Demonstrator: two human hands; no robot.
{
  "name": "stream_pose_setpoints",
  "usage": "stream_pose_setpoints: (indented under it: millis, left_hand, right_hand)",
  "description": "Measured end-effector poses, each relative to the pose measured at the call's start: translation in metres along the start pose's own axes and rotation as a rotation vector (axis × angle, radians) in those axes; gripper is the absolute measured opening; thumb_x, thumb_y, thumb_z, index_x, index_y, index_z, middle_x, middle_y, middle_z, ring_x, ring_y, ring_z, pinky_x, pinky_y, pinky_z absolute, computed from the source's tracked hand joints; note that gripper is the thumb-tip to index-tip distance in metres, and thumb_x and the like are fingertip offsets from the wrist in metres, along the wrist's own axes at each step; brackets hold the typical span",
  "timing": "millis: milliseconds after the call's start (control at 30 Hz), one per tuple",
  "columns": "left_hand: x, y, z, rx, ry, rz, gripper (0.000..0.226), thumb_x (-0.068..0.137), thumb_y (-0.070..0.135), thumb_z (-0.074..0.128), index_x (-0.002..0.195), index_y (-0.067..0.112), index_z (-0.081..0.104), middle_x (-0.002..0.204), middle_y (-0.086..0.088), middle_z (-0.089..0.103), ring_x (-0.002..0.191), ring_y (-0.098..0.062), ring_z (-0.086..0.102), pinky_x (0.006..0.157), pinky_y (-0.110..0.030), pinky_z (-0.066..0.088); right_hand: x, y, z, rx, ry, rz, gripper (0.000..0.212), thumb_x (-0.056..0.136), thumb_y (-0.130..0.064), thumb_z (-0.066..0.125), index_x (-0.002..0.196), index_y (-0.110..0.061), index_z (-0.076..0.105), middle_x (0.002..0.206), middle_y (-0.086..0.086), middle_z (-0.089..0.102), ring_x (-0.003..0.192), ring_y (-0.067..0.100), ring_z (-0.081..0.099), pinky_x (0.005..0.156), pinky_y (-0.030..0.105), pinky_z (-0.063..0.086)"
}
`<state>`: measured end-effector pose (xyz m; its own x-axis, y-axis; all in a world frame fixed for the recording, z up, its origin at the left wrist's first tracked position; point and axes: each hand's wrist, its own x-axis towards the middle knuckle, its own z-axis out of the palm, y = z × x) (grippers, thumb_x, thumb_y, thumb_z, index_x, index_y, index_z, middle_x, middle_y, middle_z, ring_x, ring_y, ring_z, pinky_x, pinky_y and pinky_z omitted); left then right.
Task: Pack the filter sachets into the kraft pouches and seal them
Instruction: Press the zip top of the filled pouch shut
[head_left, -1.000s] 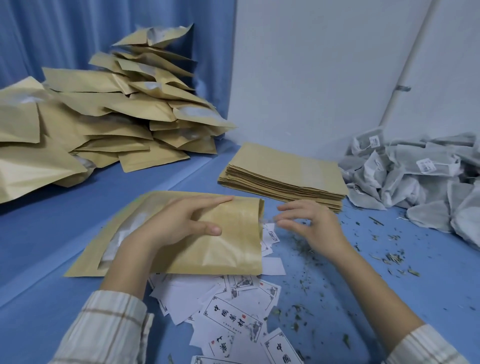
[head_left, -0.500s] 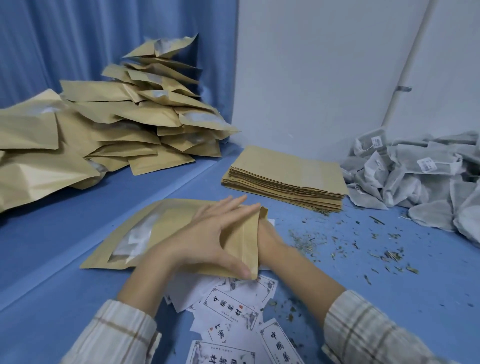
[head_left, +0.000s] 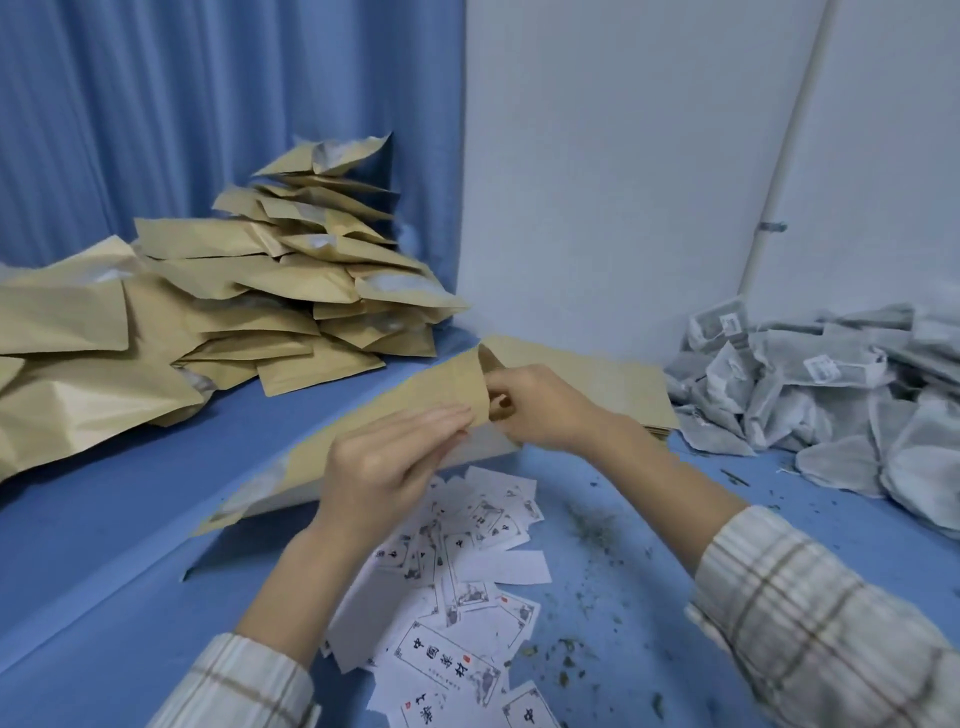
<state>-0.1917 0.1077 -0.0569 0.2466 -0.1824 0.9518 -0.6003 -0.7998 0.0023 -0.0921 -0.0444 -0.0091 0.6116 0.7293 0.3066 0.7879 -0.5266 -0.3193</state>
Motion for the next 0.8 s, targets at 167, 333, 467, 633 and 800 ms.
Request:
stream_pose_setpoints:
  millis: [167,333,467,633,800]
  left_hand:
    - [0.051,0.014,-0.007,-0.173,0.277,-0.102,0.027,0.091,0.024,0.060,0.108,0.003,0.063,0.100,0.021,0.066,0.085,0.011,0.061,0.077,-0.004,0.043]
    - [0.095,0.032,0.003,-0.361,0.406,-0.234,0.021,0.081,0.024,0.069,0.101,0.025,0.073,0.085,0.046,0.058,0.076,0.015,0.057,0.075,-0.005,0.043]
    - [0.114,0.032,0.014,-0.509,0.523,-0.428,0.031,0.083,0.007,0.067,0.108,0.025,0.061,0.078,0.036,0.065,0.077,0.015,0.059,0.075,-0.007,0.045]
    - [0.128,0.028,0.030,-0.710,0.567,-0.665,0.015,0.088,0.008,0.064,0.089,0.023,0.067,0.075,0.025,0.069,0.077,0.010,0.063,0.072,-0.008,0.046]
    - [0.131,0.019,0.043,-0.881,0.575,-0.842,0.009,0.089,0.012,0.063,0.088,0.020,0.067,0.074,0.019,0.071,0.075,0.006,0.064,0.070,-0.011,0.048]
  right_hand:
    - [0.007,-0.011,-0.057,-0.169,-0.046,0.013,0.040,0.077,0.006,0.052,0.050,-0.024,0.047,0.055,-0.011,0.047,0.062,0.015,0.045,0.056,0.018,0.037]
    - [0.009,-0.029,-0.107,-0.265,0.071,-0.068,0.024,0.088,-0.015,0.046,0.067,-0.026,0.050,0.072,-0.007,0.051,0.068,0.018,0.044,0.065,0.029,0.038]
    - [0.001,-0.038,-0.150,-0.295,-0.147,0.046,0.026,0.091,-0.018,0.045,0.076,-0.027,0.063,0.088,-0.010,0.060,0.083,0.013,0.052,0.072,0.026,0.040]
    - [-0.033,-0.025,-0.203,-0.144,0.153,0.019,0.043,0.083,-0.063,0.048,0.085,-0.030,0.074,0.085,-0.015,0.070,0.085,-0.001,0.062,0.078,0.019,0.048]
    - [-0.069,0.009,-0.208,-0.095,0.244,-0.012,0.057,0.069,-0.077,0.051,0.072,-0.024,0.069,0.110,-0.017,0.060,0.101,0.013,0.055,0.085,0.020,0.040]
